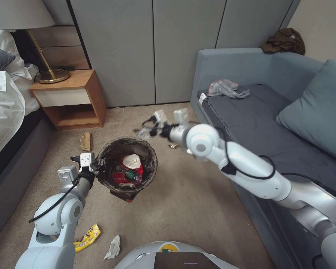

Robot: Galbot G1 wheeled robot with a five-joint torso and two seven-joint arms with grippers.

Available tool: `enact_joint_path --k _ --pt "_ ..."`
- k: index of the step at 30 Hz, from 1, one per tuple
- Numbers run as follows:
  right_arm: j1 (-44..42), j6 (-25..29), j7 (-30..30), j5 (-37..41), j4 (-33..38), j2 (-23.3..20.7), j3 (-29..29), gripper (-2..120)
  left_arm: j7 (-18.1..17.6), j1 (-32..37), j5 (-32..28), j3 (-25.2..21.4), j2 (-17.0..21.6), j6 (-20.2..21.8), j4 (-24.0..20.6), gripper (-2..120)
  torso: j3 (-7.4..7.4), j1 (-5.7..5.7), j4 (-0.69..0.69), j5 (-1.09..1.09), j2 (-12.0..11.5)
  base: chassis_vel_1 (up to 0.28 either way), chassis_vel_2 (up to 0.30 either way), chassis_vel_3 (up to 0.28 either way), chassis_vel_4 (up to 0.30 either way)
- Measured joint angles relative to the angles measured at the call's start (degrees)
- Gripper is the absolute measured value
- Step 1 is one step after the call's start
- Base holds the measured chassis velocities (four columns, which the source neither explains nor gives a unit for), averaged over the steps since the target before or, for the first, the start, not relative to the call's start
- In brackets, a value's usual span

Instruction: Pick up the trash bin, then pick up the garbage from the floor and place it into the trash bin.

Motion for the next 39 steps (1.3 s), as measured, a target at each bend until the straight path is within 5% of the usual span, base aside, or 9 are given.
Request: enact_joint_path --k 9,11,15,17,19,26,39 --pt "-19.62 7.21 -3.72 -26.43 2.16 -2.96 26.95 100 -0.06 -0.12 -0.2 0.0 0.38 -0.19 -0.46 5 0.0 0.0 -0.02 0.03 0.0 0.0 0.0 0.0 0.0" --pt "-21.3 7.82 -4.27 -28.31 2.53 -2.97 28.76 100 -0.06 -0.13 -0.2 0.0 0.42 -0.2 -0.5 5 0.0 0.0 -0.02 0.03 0.0 0.0 0.0 0.0 0.0" --pt "-40.02 13.63 -8.69 -42.81 7.04 0.74 43.97 100 -0.06 -0.13 0.08 0.3 0.3 -0.43 -0.53 5 -0.01 -0.01 -0.04 0.02 0.0 0.0 0.0 0.0 0.0" --pt "-41.06 14.05 -9.0 -43.56 7.29 1.18 44.59 100 -0.06 -0.12 0.12 0.34 0.27 -0.45 -0.53 5 -0.01 -0.01 -0.04 0.01 0.0 0.0 0.0 0.0 0.0" --pt "-50.47 19.76 -11.67 -52.82 8.52 6.9 48.44 100 0.0 -0.1 0.39 0.52 0.15 -0.59 -0.45 5 -0.01 0.0 -0.01 0.01 0.0 0.0 0.0 0.0 0.0" --pt "-64.56 31.86 -15.39 -65.19 7.89 20.1 50.85 100 0.14 0.23 0.8 0.59 -0.15 -0.74 -0.48 5 -0.01 -0.01 -0.03 -0.02 0.0 0.0 0.0 0.0 0.0" --pt "-63.95 35.84 -15.99 -68.36 3.6 23.08 50.25 100 0.47 0.6 0.9 0.54 -0.26 -0.88 -0.95 5 0.0 -0.01 0.0 -0.01 0.0 0.0 0.0 0.0 0.0"
